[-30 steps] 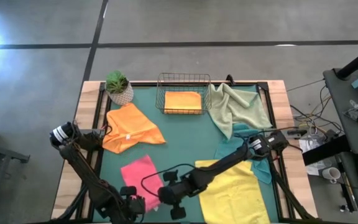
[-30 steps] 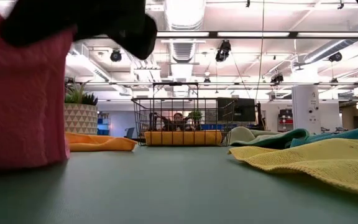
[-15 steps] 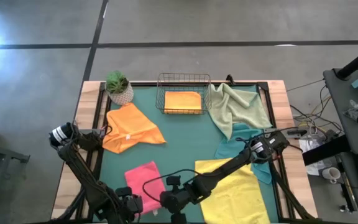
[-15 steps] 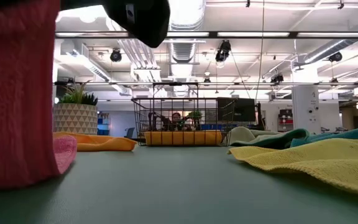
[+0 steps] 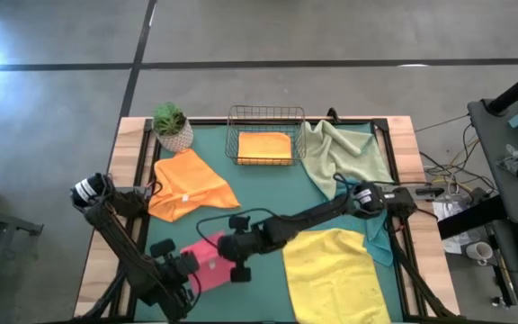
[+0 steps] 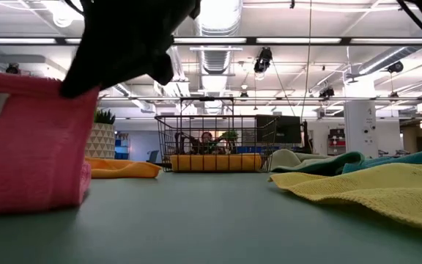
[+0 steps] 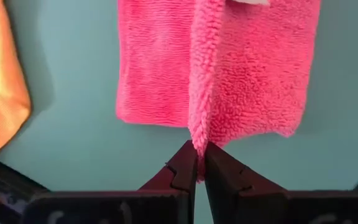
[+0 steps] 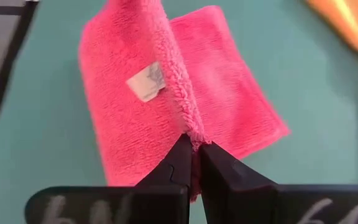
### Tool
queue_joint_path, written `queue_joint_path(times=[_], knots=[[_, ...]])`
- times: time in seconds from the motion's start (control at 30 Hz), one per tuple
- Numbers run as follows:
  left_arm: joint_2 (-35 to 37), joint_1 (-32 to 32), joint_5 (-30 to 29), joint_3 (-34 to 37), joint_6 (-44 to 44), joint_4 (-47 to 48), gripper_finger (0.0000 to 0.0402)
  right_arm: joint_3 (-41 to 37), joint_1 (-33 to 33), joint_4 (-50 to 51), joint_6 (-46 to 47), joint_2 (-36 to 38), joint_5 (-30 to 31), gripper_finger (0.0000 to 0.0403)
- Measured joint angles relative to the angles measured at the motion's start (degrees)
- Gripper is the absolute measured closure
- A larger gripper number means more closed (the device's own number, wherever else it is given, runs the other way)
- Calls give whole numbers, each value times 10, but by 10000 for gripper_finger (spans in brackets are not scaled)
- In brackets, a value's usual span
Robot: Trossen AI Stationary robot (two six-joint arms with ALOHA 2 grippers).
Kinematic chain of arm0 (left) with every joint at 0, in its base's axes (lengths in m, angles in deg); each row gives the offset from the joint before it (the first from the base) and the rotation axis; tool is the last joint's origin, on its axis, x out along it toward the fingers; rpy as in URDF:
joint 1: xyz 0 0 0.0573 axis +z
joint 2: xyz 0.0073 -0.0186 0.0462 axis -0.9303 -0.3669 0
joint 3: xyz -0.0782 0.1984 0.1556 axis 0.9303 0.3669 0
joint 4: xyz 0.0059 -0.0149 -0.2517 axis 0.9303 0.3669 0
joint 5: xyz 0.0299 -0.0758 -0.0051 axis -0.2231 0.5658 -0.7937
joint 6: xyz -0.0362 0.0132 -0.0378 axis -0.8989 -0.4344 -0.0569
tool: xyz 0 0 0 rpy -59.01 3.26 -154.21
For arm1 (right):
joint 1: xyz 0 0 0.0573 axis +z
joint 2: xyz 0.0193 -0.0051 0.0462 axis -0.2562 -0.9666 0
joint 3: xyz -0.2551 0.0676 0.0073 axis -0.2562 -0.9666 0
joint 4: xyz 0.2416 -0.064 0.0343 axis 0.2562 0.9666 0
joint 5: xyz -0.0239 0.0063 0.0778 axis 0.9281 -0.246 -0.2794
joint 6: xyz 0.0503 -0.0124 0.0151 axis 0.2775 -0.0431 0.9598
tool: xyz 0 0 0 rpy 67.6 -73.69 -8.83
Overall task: Fold microfiber towels
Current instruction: Fold the pink microfiber towel
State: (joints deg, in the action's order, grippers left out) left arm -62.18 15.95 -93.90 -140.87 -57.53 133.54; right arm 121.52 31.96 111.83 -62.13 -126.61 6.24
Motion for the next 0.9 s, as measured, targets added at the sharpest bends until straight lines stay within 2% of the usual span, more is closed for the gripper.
queue_joint_path(times=[0.2,0.6,0.73,0.9], knots=[[0,14,30,25,0,2,392,-6,-20,-35,-24,-1,-6,394],[1,15,46,44,-2,1,389,-40,-30,-88,-52,-1,-5,391],[1,15,55,46,-19,3,369,-41,-32,-85,-49,-1,-5,367],[1,15,52,46,-30,3,323,-41,-36,-87,-37,-1,-7,309]])
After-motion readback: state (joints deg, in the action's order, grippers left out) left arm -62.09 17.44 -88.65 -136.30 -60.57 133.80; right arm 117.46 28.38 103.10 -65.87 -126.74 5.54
